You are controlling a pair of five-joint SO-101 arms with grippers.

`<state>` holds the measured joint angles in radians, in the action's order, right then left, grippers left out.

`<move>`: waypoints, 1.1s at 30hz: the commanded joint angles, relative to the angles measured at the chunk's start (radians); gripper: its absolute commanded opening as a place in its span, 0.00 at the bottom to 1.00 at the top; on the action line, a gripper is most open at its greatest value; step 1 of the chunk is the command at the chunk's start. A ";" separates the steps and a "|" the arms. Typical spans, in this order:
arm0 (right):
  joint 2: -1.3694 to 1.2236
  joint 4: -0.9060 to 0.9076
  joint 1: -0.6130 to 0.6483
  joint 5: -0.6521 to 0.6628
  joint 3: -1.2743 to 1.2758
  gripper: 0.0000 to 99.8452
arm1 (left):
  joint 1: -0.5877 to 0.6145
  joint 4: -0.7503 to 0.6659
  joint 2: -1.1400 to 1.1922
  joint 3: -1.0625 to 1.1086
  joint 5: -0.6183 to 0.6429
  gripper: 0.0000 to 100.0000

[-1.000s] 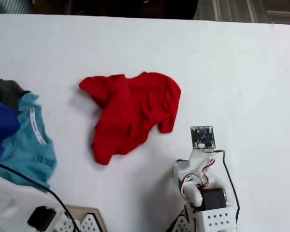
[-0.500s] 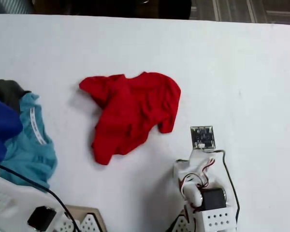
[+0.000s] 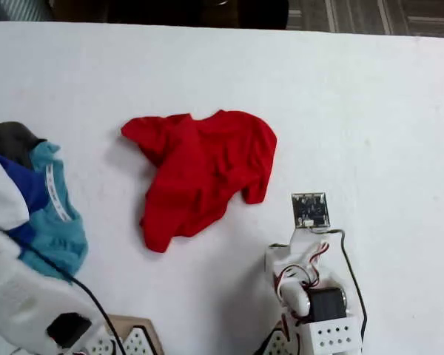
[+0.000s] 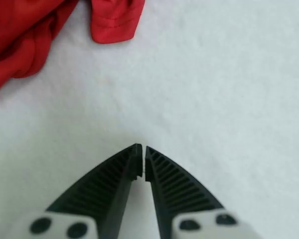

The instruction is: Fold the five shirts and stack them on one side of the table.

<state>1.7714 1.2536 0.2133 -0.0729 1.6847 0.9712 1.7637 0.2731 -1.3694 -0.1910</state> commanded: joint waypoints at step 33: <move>0.016 -0.226 -0.010 -0.008 0.008 0.02 | -0.876 -0.304 -0.158 1.403 0.089 0.34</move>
<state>1.7714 1.0863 0.2133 -0.0790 1.6847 0.1350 1.5244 0.1672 -0.0069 -0.1051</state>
